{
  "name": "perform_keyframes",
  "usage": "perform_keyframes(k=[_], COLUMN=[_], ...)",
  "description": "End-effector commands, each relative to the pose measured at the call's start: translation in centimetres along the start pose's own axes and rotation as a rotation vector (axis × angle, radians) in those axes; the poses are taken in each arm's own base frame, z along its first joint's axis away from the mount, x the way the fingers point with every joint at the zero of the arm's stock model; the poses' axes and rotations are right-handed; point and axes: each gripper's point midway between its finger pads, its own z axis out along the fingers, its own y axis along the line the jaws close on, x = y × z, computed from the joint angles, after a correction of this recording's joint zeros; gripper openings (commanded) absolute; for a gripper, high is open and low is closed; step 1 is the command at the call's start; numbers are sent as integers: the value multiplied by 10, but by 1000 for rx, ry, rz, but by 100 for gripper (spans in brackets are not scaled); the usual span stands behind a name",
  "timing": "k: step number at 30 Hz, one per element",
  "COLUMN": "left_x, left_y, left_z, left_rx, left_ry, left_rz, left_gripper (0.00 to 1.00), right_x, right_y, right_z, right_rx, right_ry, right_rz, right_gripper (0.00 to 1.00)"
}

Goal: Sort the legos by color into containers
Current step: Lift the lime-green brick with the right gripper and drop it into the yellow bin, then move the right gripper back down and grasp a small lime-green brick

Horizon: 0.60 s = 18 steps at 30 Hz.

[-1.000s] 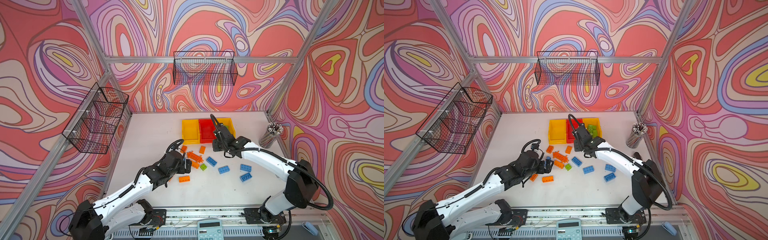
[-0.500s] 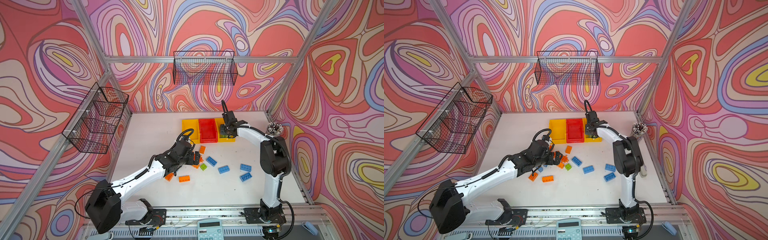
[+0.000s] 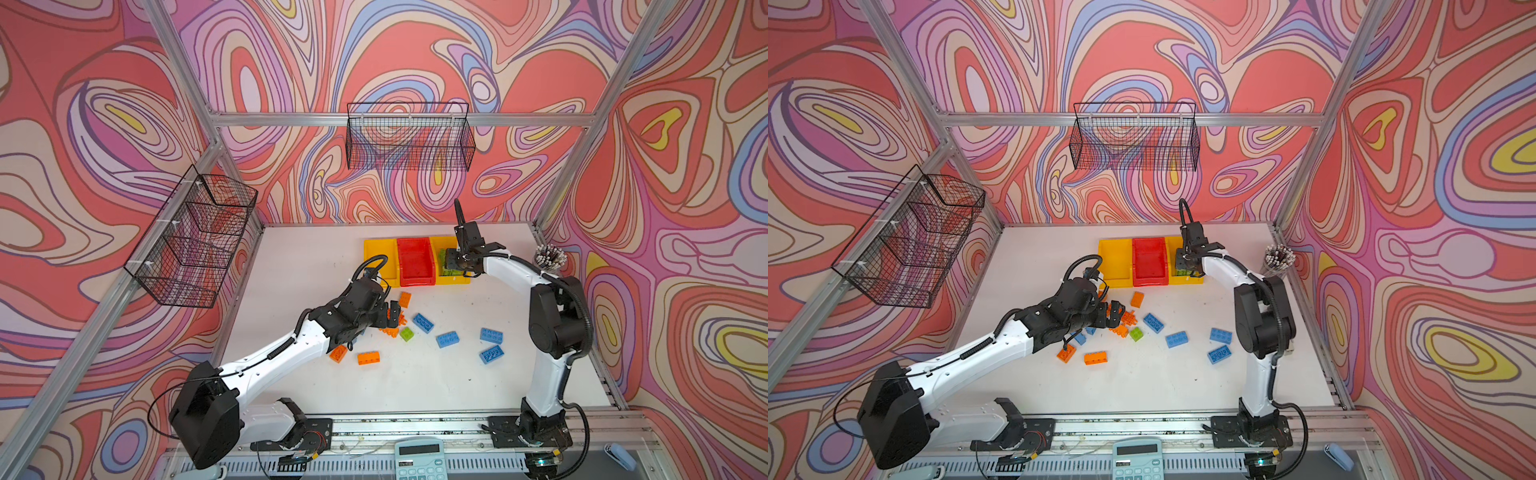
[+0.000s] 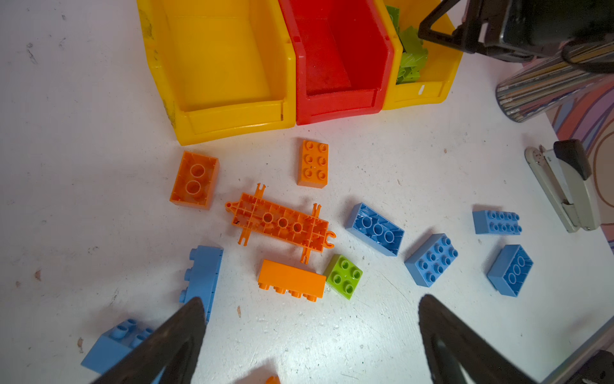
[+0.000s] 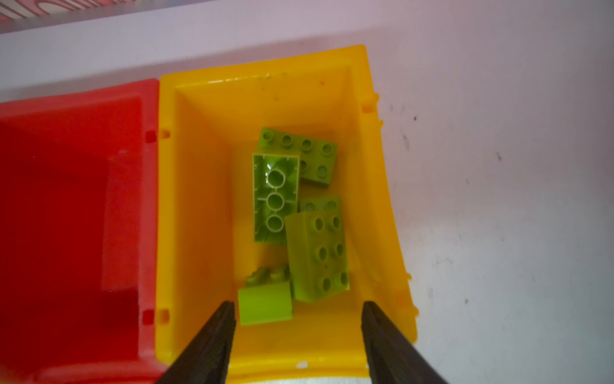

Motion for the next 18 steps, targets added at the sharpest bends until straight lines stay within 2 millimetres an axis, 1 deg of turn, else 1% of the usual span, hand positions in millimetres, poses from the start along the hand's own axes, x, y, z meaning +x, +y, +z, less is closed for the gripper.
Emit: perform_keyframes(k=[1, 2, 3, 5, 8, 10, 13, 15, 18], left_x=[11, 15, 18, 27, 41, 49, 59, 65, 70], left_y=[8, 10, 12, 17, 27, 33, 42, 49, 56], left_z=[-10, -12, -15, -19, -26, -32, -39, -45, -51], left_rx=[-5, -2, 2, 6, 5, 5, -2, -11, -19], left_ry=[2, 0, -1, -1, 1, -2, -6, -11, -28], left_rz=[-21, -30, -38, -55, -80, -98, -119, -129, -141], left_gripper=[100, 100, 100, 100, 100, 100, 100, 100, 100], right_x=[4, 13, 15, 31, 61, 85, 115, 134, 159], right_y=[22, 26, 34, 50, 80, 103, 126, 138, 152], right_z=[-37, -38, -55, -66, -80, -87, -89, -87, -82], right_rx=[-81, -84, -102, -133, -194, -236, -280, -304, -332], right_ry=[-32, -16, -36, -25, -2, 22, 55, 80, 116], right_rz=[-8, -19, -30, -55, -97, -128, -157, -176, -204], right_gripper=[64, 64, 64, 64, 64, 64, 64, 64, 64])
